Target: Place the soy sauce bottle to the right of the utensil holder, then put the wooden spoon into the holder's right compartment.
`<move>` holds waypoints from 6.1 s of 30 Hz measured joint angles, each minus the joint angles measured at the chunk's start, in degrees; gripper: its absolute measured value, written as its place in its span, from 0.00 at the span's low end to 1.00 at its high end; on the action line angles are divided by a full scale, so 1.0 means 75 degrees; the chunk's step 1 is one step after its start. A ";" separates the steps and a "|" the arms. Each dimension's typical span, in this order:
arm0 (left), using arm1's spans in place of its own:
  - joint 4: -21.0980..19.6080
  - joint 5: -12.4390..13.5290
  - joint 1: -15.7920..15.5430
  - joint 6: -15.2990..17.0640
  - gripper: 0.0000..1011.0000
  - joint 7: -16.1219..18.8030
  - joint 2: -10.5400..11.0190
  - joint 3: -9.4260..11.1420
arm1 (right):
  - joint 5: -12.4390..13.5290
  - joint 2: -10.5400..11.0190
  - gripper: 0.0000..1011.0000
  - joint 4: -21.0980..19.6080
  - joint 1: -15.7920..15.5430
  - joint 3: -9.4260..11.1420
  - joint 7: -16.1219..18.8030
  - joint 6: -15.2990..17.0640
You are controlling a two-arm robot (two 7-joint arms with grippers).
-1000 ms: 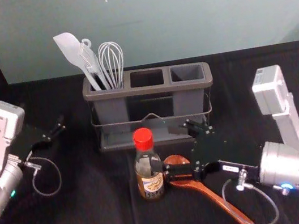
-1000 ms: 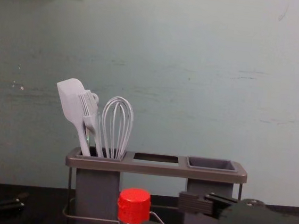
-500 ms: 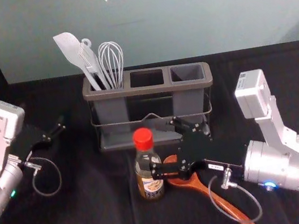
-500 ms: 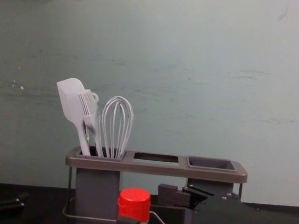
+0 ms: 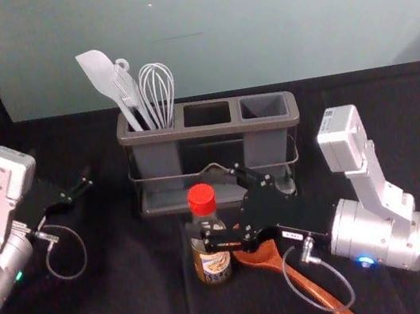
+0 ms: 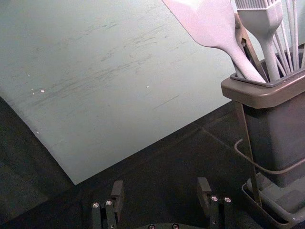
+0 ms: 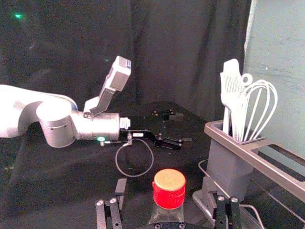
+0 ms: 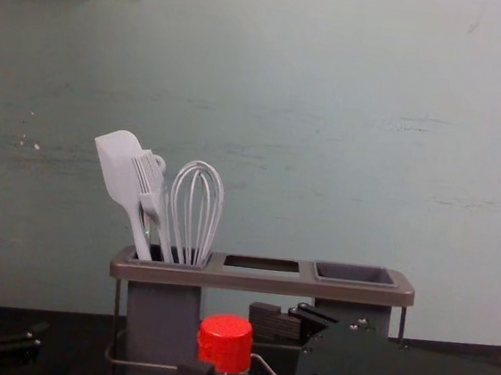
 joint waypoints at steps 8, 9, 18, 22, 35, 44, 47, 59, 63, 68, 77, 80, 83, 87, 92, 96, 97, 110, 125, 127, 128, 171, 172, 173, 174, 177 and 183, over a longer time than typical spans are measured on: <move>0.0000 0.0000 0.0000 0.0000 0.99 0.0000 0.0000 0.0000 | -0.0014 -0.0156 0.99 0.0110 0.0104 -0.0021 0.0047 0.0036; 0.0000 0.0000 0.0000 0.0000 0.99 0.0001 0.0000 0.0001 | -0.0010 -0.0194 0.99 0.0137 0.0129 -0.0026 0.0049 0.0069; 0.0000 0.0000 0.0000 0.0000 0.99 0.0001 0.0000 0.0000 | 0.0037 -0.0261 0.99 0.0189 0.0177 -0.0048 0.0049 0.0191; 0.0000 0.0000 0.0000 0.0000 0.99 0.0001 0.0000 0.0000 | 0.0037 -0.0252 0.99 0.0183 0.0171 -0.0046 0.0049 0.0181; 0.0000 0.0000 0.0000 0.0000 0.99 0.0001 0.0000 0.0000 | 0.0037 -0.0237 0.81 0.0165 0.0156 -0.0036 0.0046 0.0155; 0.0000 0.0000 0.0000 0.0000 0.99 0.0000 0.0000 0.0000 | 0.0036 -0.0231 0.55 0.0156 0.0150 -0.0033 0.0044 0.0151; 0.0000 0.0000 0.0000 0.0000 0.99 0.0001 0.0000 0.0000 | 0.0036 -0.0230 0.44 0.0156 0.0149 -0.0034 0.0043 0.0149; -0.0001 0.0000 0.0000 0.0000 0.99 0.0000 0.0000 0.0000 | 0.0032 -0.0216 0.38 0.0144 0.0141 -0.0030 0.0041 0.0106; 0.0000 0.0000 0.0000 0.0000 0.99 0.0000 0.0000 0.0000 | -0.0007 -0.0074 0.38 -0.0145 0.0098 0.0095 0.0053 -0.0101; 0.0000 0.0000 0.0000 0.0000 0.99 0.0000 0.0000 0.0000 | 0.0061 0.0123 0.38 -0.0602 0.0091 0.0335 0.0052 -0.0093; 0.0000 0.0000 0.0000 0.0000 0.99 0.0000 0.0000 0.0000 | 0.0710 0.0764 0.38 -0.1622 -0.0020 0.1100 -0.0053 0.0366; 0.0000 0.0000 0.0000 0.0000 0.99 0.0000 0.0000 0.0000 | 0.0865 0.1001 0.38 -0.1846 -0.0144 0.1359 -0.0171 0.0464; -0.0001 0.0000 0.0000 0.0000 0.99 0.0001 0.0000 0.0000 | 0.1032 0.1352 0.38 -0.2107 -0.0409 0.1777 -0.0345 0.0541; 0.0000 0.0000 0.0000 0.0000 0.99 0.0000 0.0000 0.0000 | 0.1248 0.1858 0.38 -0.2321 -0.1017 0.2499 -0.0598 0.0537; 0.0000 0.0000 0.0000 0.0000 0.99 0.0000 0.0000 0.0000 | 0.1411 0.2213 0.38 -0.2352 -0.1721 0.3238 -0.0766 0.0415; -0.0001 0.0000 0.0000 0.0000 0.99 0.0001 0.0000 0.0000 | 0.1472 0.2300 0.38 -0.2169 -0.2147 0.3682 -0.0825 0.0294; 0.0000 0.0000 0.0000 0.0000 0.99 0.0000 0.0000 0.0000 | 0.1469 0.2281 0.38 -0.2074 -0.2163 0.3705 -0.0825 0.0262; -0.0001 0.0000 0.0000 0.0000 0.99 0.0000 0.0000 0.0000 | 0.1071 0.1298 0.38 -0.0070 -0.0857 0.2989 -0.0354 -0.0494; 0.0000 0.0000 0.0000 0.0000 0.99 0.0000 0.0000 0.0001 | 0.0631 0.0317 0.38 0.1871 0.0744 0.2101 0.0129 -0.0831; 0.0000 0.0000 0.0000 0.0000 0.99 0.0000 0.0000 0.0000 | 0.0563 0.0231 0.38 0.2005 0.0842 0.2019 0.0134 -0.0867; 0.0000 0.0000 0.0000 0.0000 0.99 0.0000 0.0000 0.0000 | 0.0538 0.0202 0.38 0.2056 0.0869 0.1993 0.0135 -0.0875; 0.0000 0.0000 0.0000 0.0000 0.99 0.0000 0.0000 0.0000 | 0.0301 -0.0079 0.38 0.2687 0.0907 0.1900 0.0169 -0.1025; 0.0000 0.0000 0.0000 0.0000 0.99 0.0000 0.0000 0.0000 | 0.0301 -0.0084 0.38 0.2692 0.0901 0.1904 0.0164 -0.1027; 0.0000 0.0000 0.0000 0.0000 0.99 0.0000 0.0000 0.0000 | 0.0296 -0.0094 0.38 0.2705 0.0886 0.1909 0.0138 -0.1028; 0.0000 0.0000 0.0000 0.0000 0.99 0.0000 0.0000 0.0001 | 0.0290 -0.0099 0.38 0.2708 0.0880 0.1911 0.0129 -0.1028; 0.0000 0.0000 0.0000 0.0000 0.99 0.0000 0.0000 0.0000 | 0.0286 -0.0103 0.38 0.2711 0.0874 0.1914 0.0115 -0.1029; -0.0001 0.0000 0.0000 0.0000 0.99 0.0001 0.0000 0.0000 | 0.0290 -0.0101 0.38 0.2711 0.0877 0.1914 0.0115 -0.1029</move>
